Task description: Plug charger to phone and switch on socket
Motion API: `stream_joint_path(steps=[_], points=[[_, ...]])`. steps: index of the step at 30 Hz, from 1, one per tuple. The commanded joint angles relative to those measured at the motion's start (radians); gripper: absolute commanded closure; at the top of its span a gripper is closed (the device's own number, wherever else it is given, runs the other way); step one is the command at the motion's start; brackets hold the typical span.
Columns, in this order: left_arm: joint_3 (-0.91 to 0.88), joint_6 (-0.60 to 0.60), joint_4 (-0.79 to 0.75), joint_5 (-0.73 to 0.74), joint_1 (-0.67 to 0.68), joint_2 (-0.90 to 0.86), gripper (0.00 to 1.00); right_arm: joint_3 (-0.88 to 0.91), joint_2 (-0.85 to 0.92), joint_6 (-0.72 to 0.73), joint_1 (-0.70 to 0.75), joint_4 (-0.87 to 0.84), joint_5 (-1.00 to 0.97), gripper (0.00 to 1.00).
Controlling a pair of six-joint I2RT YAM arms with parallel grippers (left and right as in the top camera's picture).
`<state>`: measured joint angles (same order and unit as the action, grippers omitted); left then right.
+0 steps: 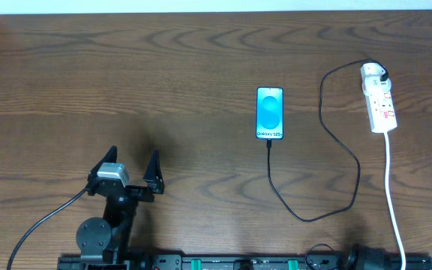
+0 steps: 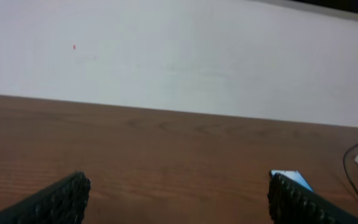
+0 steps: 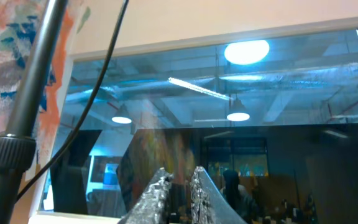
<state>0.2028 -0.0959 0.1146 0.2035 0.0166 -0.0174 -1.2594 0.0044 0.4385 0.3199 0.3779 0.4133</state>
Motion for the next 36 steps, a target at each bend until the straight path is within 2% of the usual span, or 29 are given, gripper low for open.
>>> stream_joint_path(steps=[1,6,15,23,27,30,32,34,36], points=[[-0.007,0.019,0.016,0.003,-0.002,0.009,0.08,-0.008,0.003,-0.008,0.009,-0.001,0.028,0.89],[-0.051,0.067,-0.008,-0.036,-0.002,0.009,0.08,-0.017,0.003,-0.006,0.009,-0.004,0.069,0.89],[-0.193,0.076,-0.182,-0.036,-0.002,0.009,0.08,-0.025,0.003,-0.005,0.009,-0.005,0.095,0.89],[-0.199,0.050,-0.177,-0.066,-0.002,0.008,0.08,-0.036,0.003,-0.005,0.009,-0.004,0.126,0.87],[-0.199,0.050,-0.175,-0.066,-0.002,0.008,0.08,-0.035,0.003,-0.006,0.009,-0.003,0.124,0.70],[-0.199,0.051,-0.151,-0.066,-0.002,0.007,0.08,-0.035,0.003,-0.006,0.009,-0.003,0.124,0.43],[-0.199,0.051,-0.107,-0.066,-0.002,0.007,0.08,-0.034,0.003,-0.007,0.009,0.000,0.116,0.30],[-0.199,0.050,-0.060,-0.066,-0.002,0.007,0.08,-0.029,0.003,-0.010,0.011,-0.001,0.112,0.13],[-0.198,0.051,-0.056,-0.066,-0.002,0.003,0.08,-0.021,0.003,-0.010,0.014,-0.006,0.089,0.02]])
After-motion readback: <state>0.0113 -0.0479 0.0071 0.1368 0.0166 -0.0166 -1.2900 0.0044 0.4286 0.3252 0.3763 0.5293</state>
